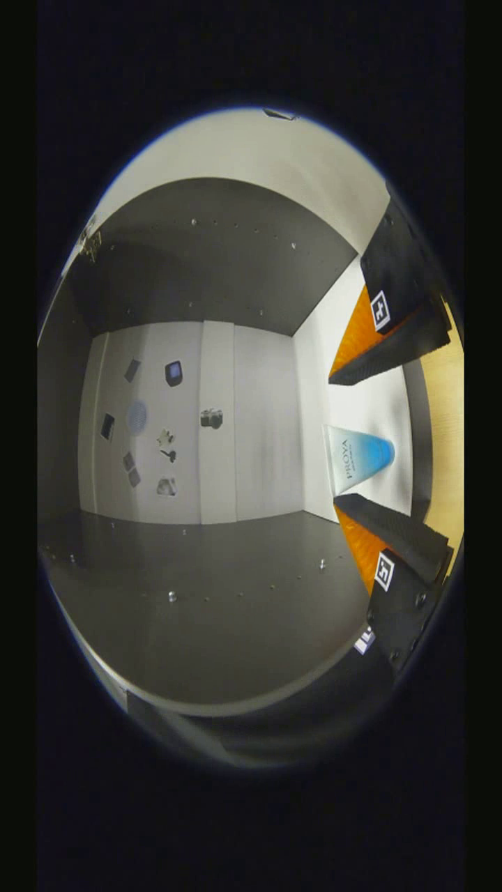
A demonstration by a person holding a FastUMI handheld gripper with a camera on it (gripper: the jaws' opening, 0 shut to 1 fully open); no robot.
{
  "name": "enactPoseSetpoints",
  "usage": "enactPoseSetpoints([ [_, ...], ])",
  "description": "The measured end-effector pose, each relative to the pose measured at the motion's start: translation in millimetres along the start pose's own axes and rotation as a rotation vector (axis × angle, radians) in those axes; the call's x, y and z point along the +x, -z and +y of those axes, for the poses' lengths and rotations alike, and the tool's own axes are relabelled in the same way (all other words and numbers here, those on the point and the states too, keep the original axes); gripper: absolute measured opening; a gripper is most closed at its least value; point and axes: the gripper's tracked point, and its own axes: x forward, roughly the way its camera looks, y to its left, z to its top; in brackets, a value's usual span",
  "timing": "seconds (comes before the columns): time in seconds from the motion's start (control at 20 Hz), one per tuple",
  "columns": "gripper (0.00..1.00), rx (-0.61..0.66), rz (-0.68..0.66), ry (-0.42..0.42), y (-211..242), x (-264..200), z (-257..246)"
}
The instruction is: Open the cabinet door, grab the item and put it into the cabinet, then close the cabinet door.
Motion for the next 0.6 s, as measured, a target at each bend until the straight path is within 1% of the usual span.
enactPoseSetpoints([
  [0.1,0.99,0.003,-0.045,-0.009,-10.0,-27.1,-2.8],
  [0.3,0.99,0.01,-0.097,-0.026,-14.1,-85.4,-15.2],
  [0.5,0.99,0.004,-0.144,0.007,-13.4,-144.5,-45.8],
  [0.6,0.99,0.01,-0.154,0.008,-8.5,-172.5,-54.6],
])
